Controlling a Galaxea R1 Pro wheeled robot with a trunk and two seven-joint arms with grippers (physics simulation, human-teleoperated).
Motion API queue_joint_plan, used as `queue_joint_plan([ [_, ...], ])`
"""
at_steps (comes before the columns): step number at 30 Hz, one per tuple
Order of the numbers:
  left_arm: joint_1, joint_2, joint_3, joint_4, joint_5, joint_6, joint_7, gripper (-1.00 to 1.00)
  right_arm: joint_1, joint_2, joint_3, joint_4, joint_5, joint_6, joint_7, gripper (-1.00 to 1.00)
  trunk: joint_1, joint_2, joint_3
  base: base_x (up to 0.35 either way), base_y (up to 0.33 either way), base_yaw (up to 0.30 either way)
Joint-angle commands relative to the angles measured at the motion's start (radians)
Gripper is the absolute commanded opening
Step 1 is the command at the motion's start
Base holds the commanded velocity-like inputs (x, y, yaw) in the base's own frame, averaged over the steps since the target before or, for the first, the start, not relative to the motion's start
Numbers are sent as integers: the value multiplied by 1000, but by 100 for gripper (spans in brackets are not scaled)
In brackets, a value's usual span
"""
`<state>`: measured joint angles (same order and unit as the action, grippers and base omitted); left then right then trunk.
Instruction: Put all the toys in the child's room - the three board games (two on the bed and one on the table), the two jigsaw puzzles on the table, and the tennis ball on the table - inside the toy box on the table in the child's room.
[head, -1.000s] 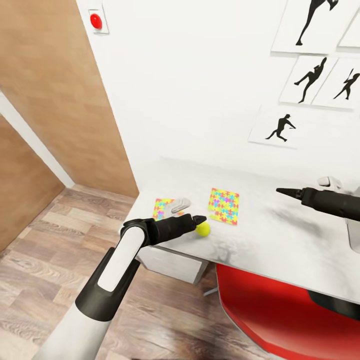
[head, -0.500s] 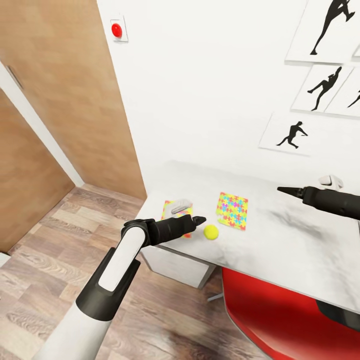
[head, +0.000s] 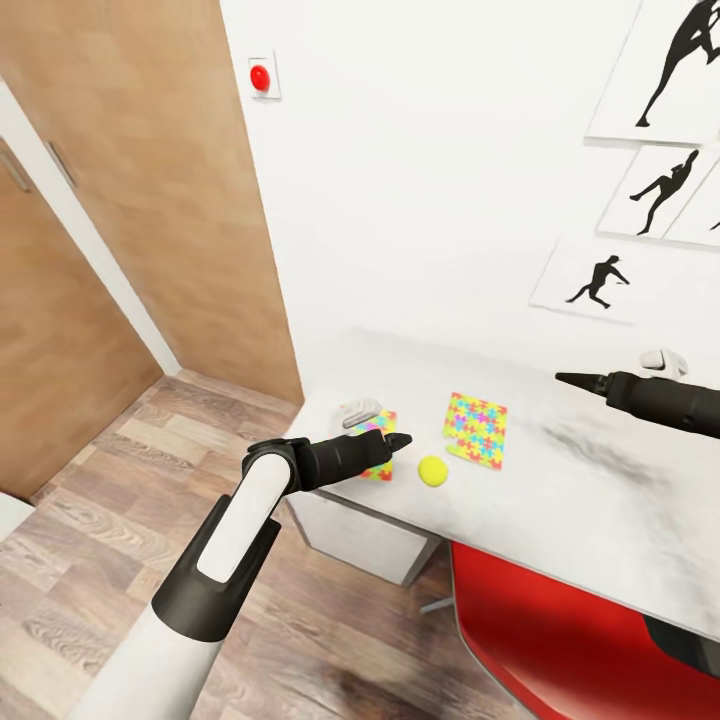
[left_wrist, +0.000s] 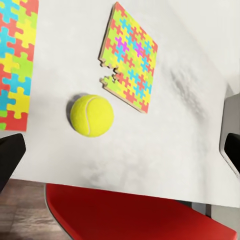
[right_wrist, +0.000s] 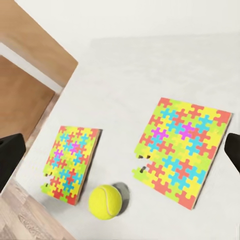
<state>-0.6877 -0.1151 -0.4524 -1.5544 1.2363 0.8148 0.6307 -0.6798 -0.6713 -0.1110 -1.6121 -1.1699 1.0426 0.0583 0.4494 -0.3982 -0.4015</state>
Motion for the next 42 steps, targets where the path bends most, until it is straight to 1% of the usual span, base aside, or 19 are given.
queue_joint_plan([
  [1, -1, 0, 0, -1, 10, 1, 10, 100, -1, 0, -1, 0, 6, 5, 6, 100, 1, -2, 0, 0, 0, 92],
  [29, -1, 2, 0, 0, 9, 1, 10, 100, 1, 1, 0, 0, 6, 5, 6, 100, 1, -2, 42, 0, 0, 99],
  [42, -1, 3, 0, 0, 9, 1, 10, 100, 6, 5, 9, 0, 7, 5, -7, 100, 1, -2, 62, 0, 0, 119],
])
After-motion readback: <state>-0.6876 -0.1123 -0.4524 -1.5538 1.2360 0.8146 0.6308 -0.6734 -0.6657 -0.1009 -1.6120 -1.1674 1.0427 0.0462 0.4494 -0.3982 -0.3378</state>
